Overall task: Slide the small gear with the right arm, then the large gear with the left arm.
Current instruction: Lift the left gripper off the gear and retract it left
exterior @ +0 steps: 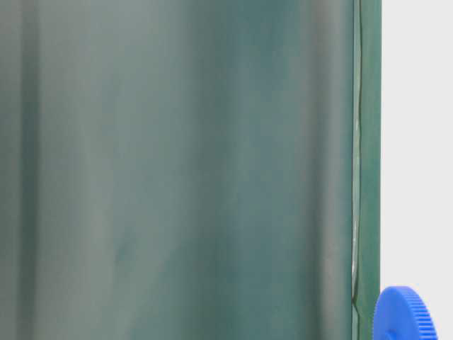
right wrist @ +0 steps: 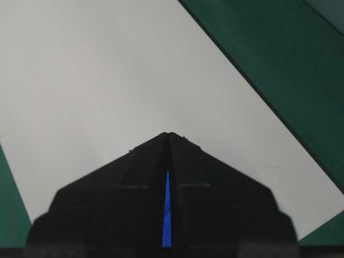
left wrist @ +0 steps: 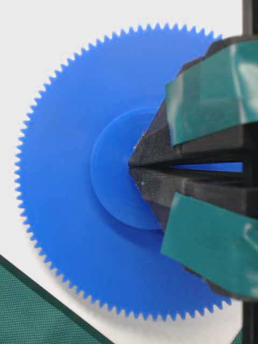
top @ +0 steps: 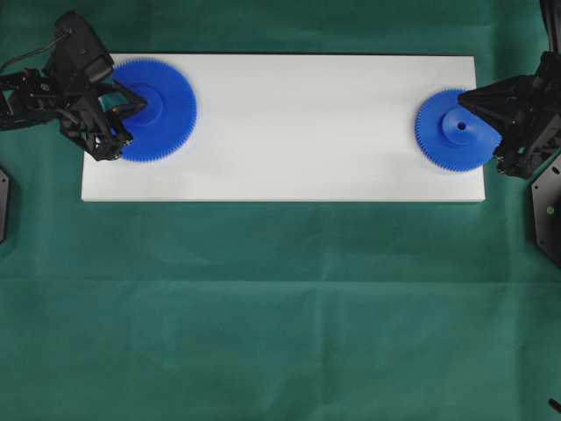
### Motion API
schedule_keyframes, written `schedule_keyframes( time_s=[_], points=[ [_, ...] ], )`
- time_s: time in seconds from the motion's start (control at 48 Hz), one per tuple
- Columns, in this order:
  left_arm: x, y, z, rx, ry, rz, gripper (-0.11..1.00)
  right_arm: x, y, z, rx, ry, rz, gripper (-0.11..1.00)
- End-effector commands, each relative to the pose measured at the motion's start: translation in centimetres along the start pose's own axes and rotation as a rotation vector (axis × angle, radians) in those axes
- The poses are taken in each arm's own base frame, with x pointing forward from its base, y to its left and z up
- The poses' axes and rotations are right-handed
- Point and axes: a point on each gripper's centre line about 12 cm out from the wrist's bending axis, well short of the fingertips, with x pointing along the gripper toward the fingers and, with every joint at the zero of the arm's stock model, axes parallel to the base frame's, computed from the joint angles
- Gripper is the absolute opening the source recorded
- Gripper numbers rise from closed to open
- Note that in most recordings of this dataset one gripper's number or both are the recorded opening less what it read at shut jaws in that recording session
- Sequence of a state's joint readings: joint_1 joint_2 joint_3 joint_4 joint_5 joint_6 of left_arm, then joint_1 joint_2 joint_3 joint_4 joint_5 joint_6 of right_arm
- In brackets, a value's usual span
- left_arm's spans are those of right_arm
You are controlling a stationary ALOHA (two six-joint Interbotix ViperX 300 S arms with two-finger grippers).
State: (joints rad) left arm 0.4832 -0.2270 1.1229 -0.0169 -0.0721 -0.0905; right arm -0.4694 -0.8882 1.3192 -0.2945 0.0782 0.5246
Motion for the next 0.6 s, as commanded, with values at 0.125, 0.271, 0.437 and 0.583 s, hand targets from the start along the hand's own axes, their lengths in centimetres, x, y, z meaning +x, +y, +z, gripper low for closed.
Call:
schedule_keyframes(
  time_s=[0.125,0.271,0.437,0.583],
  points=[
    [-0.4,-0.2,1.7,0.003,-0.053,-0.006,-0.01,0.0,0.2,0.5,0.004,-0.015,0.008,0.50],
    [-1.1,-0.3,3.0,0.008,-0.093,-0.010,-0.01,0.0,0.2,0.5,0.002,-0.015,0.008,0.50],
    [-2.4,-0.5,4.5,0.011,-0.134,-0.015,-0.01,0.0,0.2,0.5,0.003,-0.020,0.009,0.50],
    [-4.0,-0.7,6.0,0.015,-0.189,-0.022,-0.01,-0.2,0.2,0.6,0.004,-0.027,0.012,0.50]
  ],
)
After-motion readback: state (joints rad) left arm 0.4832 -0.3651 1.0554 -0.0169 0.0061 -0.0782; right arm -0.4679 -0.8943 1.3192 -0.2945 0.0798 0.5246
